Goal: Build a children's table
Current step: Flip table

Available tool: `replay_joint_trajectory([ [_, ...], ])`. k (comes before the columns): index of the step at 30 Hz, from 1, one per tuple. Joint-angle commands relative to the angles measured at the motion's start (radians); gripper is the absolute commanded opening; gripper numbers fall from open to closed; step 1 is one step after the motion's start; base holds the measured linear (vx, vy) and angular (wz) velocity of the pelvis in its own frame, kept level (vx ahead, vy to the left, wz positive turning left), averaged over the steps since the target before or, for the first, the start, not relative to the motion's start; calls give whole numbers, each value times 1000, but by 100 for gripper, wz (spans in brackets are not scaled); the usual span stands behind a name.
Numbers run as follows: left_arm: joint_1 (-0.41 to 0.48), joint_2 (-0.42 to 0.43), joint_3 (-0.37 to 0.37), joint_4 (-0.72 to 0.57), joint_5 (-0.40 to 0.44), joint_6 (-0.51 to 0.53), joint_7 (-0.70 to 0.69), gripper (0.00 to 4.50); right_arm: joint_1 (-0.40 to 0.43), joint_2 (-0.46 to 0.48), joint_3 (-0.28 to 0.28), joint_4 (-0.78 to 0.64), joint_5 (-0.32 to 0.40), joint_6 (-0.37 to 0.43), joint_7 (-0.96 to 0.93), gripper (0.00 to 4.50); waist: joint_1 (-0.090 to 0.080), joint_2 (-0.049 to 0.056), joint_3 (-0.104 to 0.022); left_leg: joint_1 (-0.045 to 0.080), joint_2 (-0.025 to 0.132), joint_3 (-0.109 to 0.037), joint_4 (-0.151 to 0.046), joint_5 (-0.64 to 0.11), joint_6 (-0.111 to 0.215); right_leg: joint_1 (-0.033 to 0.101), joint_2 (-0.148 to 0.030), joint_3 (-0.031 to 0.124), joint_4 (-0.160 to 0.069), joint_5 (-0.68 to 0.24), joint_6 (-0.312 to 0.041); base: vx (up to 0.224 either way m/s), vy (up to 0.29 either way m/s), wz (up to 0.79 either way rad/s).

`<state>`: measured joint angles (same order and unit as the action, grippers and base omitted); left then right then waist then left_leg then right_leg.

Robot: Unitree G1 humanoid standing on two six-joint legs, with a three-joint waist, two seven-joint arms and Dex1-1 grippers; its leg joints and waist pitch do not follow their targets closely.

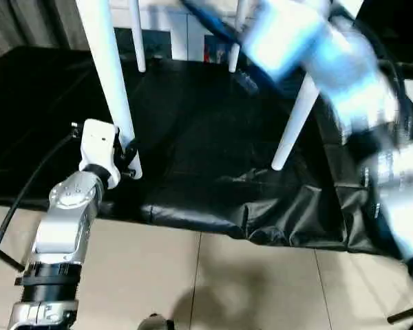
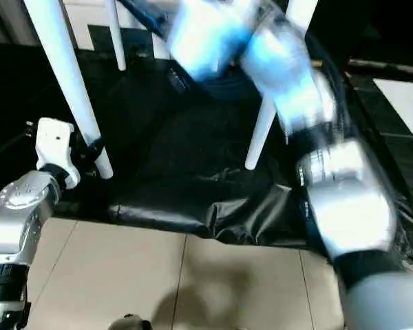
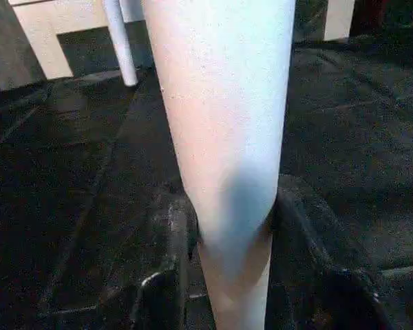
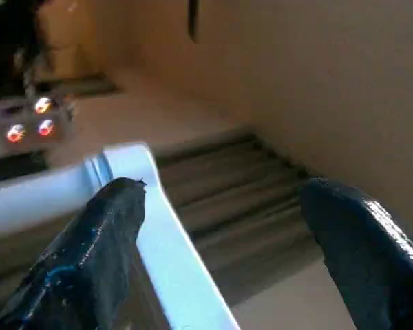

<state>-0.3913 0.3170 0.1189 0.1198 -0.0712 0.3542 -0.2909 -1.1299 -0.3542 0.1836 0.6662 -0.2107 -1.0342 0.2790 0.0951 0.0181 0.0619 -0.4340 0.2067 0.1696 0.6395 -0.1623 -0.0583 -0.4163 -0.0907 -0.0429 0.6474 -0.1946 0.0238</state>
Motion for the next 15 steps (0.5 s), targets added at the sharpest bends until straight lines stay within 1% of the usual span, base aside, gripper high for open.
replay_joint_trajectory([
  [1,-31,25,-25,-13,23,-48,-27,151,95,18,-25,-77,80,39,-1,396,-7,22,-92,50,3,0,-73,-246,17,45,-16,19,-52,56,-216,0,0,0],
  [2,-31,25,-26,-12,23,-48,-27,151,102,19,-25,-82,85,43,-1,396,-8,21,-90,50,4,-1,-76,-264,16,44,-17,18,-54,36,-217,0,0,0],
  [3,-30,32,-27,-9,25,-51,-28,151,166,31,-36,-107,111,94,-5,396,-10,19,-91,49,4,-3,-78,-276,11,47,-17,17,-55,8,-215,0,0,0],
  [4,-28,37,-26,-8,26,-53,-28,151,203,37,-43,-117,116,126,-13,396,-10,20,-91,50,5,-3,-79,-280,9,46,-17,18,-57,0,-213,0,0,0],
  [5,-25,46,-24,-7,28,-56,-28,151,285,49,-57,-140,124,196,-33,396,-9,22,-87,54,6,-3,-83,-306,-1,40,-16,19,-64,-38,-210,0,0,0],
  [6,-18,58,-23,-8,34,-57,-29,151,373,69,-74,-171,165,292,-41,396,-11,18,-86,53,5,-4,-87,-331,-10,42,-16,19,-65,-71,-205,0,0,0],
  [7,-17,61,-23,-8,36,-57,-29,151,389,74,-77,-177,174,309,-42,396,-11,17,-85,53,5,-5,-89,-335,-12,43,-16,20,-67,-79,-199,0,0,0],
  [8,-13,69,-22,-8,40,-59,-30,151,448,81,-84,-206,196,358,-48,396,-12,18,-85,54,6,-5,-91,-352,-17,40,-17,20,-68,-98,-197,0,0,0],
  [9,-9,78,-20,-7,45,-61,-32,151,500,88,-90,-231,213,410,-55,423,-11,16,-85,55,6,-6,-93,-368,-25,41,-18,20,-72,-124,-189,0,0,0],
  [10,-5,86,-20,-6,49,-63,-34,151,543,96,-102,-252,221,443,-75,423,-11,17,-83,56,6,-6,-94,-375,-27,38,-19,22,-75,-134,-184,0,0,0],
  [11,-2,92,-17,-5,50,-67,-35,151,586,103,-117,-279,236,469,-97,423,-14,18,-84,52,6,-9,-97,-379,-38,39,-20,21,-74,-146,-176,0,0,0],
  [12,2,100,-15,-1,48,-74,-39,151,638,111,-144,-320,238,506,-134,430,-14,18,-84,54,6,-8,-97,-384,-39,38,-20,22,-77,-152,-172,0,0,0],
  [13,4,103,-14,0,48,-77,-41,151,655,115,-156,-333,236,518,-152,433,-12,18,-83,55,6,-7,-97,-377,-40,35,-21,24,-79,-153,-167,0,0,0],
  [14,7,108,-14,0,46,-80,-43,151,678,120,-172,-362,232,545,-172,442,-14,17,-83,53,5,-8,-97,-375,-43,35,-21,24,-77,-153,-166,0,0,0],
  [15,13,117,-11,0,39,-81,-50,151,715,138,-214,-407,205,627,-236,442,-14,17,-83,52,4,-7,-99,-363,-44,36,-20,24,-77,-157,-159,0,0,0],
])
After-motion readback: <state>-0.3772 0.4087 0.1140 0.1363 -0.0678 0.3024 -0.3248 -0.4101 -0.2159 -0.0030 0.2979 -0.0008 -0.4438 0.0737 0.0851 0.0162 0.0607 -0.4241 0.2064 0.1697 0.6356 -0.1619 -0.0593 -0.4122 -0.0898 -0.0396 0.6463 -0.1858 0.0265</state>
